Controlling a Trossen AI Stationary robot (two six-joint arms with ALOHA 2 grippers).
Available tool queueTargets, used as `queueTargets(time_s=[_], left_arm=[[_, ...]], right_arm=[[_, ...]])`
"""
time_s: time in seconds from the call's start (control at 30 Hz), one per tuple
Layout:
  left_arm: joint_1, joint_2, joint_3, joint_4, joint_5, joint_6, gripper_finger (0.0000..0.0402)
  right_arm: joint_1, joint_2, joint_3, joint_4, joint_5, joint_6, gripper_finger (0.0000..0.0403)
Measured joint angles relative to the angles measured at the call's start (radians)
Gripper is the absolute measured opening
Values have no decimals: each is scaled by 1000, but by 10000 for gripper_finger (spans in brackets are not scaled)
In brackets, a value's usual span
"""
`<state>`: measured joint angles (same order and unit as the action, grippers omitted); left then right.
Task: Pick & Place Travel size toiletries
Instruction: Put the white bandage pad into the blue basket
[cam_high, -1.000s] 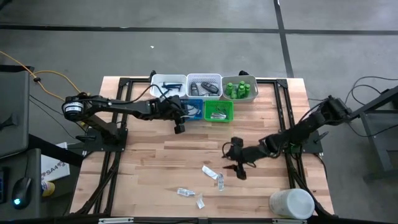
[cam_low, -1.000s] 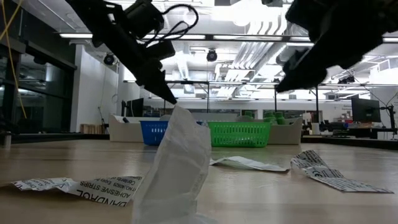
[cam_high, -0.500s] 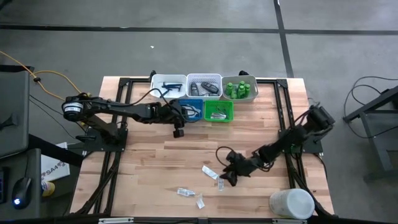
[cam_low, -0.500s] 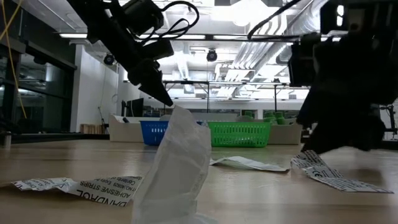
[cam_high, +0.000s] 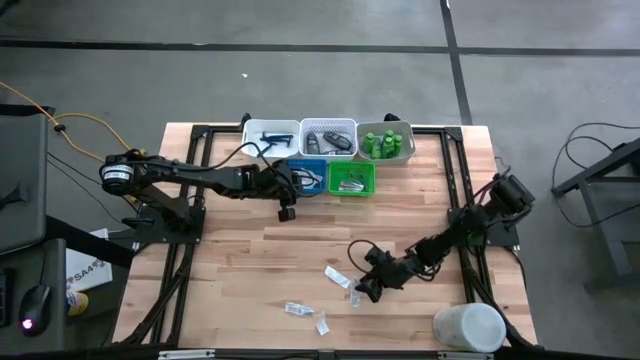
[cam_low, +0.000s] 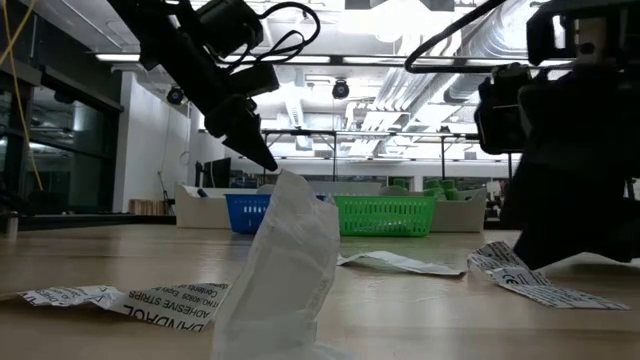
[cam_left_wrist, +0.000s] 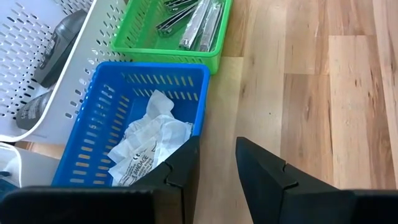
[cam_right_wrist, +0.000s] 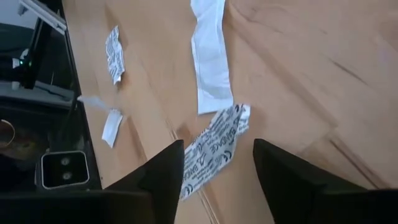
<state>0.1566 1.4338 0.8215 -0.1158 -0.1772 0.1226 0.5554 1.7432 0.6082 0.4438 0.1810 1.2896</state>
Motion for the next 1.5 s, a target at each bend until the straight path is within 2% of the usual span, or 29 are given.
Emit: queueTargets(time_s=[0.3,0.63,0.87,1.2,1.3,1.5], left_arm=[[0,0,0,0,3,0,104],[0,0,-1,-15,12,-1,104],[0,0,-1,-15,13,-1,104],[0,0,-1,-23,13,-4,104],[0,0,-1,-23,13,-9,104],[0,0,-1,-23,13,-16,104]], right_arm=[[14,0,-1,-1,64,-17,154],[24,2,-1,0,90,-37,153],[21,96,72,8,85,-76,153],[21,102,92,-42,95,-66,151],[21,103,92,-53,104,-59,135],[21,103,91,-57,94,-60,69]])
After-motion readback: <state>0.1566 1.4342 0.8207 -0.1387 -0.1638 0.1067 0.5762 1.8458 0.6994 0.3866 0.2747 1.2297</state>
